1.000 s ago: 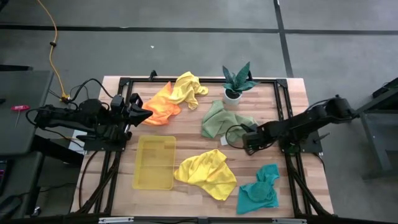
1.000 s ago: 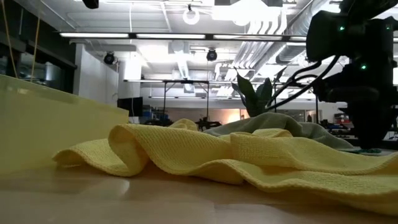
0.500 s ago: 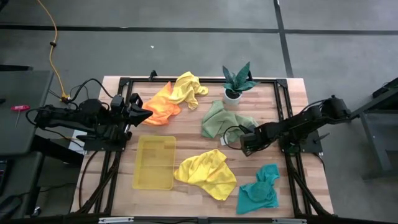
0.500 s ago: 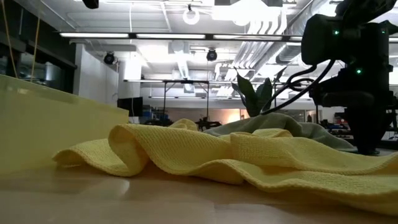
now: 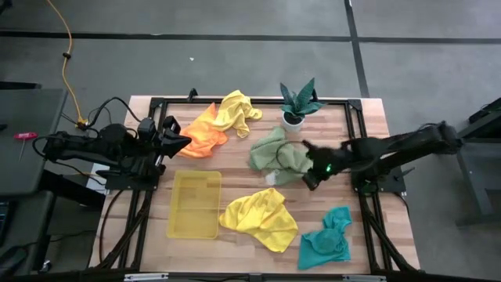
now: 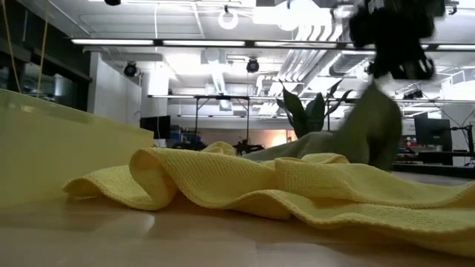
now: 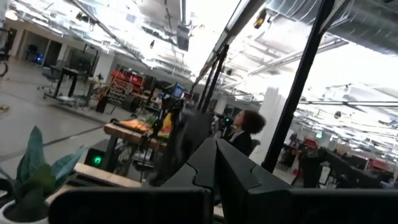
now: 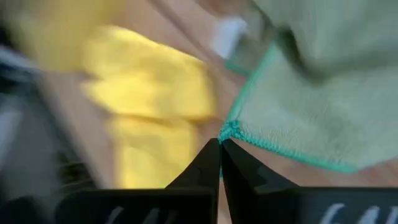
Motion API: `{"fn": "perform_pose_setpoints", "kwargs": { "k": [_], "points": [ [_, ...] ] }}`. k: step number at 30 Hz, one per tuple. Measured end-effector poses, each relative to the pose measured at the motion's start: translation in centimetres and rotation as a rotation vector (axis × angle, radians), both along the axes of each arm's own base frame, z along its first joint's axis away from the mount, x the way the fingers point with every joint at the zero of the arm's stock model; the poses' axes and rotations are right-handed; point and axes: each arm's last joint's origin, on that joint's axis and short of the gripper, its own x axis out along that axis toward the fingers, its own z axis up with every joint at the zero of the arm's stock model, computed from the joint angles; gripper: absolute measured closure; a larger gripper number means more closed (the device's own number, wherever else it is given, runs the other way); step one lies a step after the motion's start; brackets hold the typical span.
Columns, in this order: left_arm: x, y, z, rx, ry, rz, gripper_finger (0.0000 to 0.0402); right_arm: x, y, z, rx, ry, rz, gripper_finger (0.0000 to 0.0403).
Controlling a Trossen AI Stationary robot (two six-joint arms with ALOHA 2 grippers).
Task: Fold microfiber towels
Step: Fold the green microfiber cloth
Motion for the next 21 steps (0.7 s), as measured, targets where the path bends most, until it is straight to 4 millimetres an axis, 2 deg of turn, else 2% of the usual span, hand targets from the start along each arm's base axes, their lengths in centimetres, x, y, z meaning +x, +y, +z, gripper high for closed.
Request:
{"fn": "perform_pose_setpoints", "kwargs": {
  "k": [5, 9, 12, 16, 21],
  "points": [
    [1.9, 0.1, -1.1, -0.013, 0.089, 0.047, 0.0401, -0.2, -1.3, 5.8, -0.101, -0.221, 0.005, 0.0402],
    [4.1, 0.2, -2.6, -0.026, 0.201, 0.082, 0.0401, -0.4, -2.8, 8.9, -0.224, -0.318, -0.083, 0.0402],
    [5.7, 0.3, -3.9, -0.026, 0.282, 0.103, 0.0401, -0.4, -3.8, 9.7, -0.264, -0.334, -0.131, 0.0402],
    [7.7, 0.7, -6.0, -0.058, 0.391, 0.128, 0.0399, -0.3, -4.2, 9.5, -0.241, -0.318, -0.106, 0.0403],
    [10.2, 1.4, -9.3, -0.060, 0.566, 0.161, 0.0363, 0.3, -4.2, 9.2, -0.220, -0.302, -0.089, 0.0403]
  ]
}}
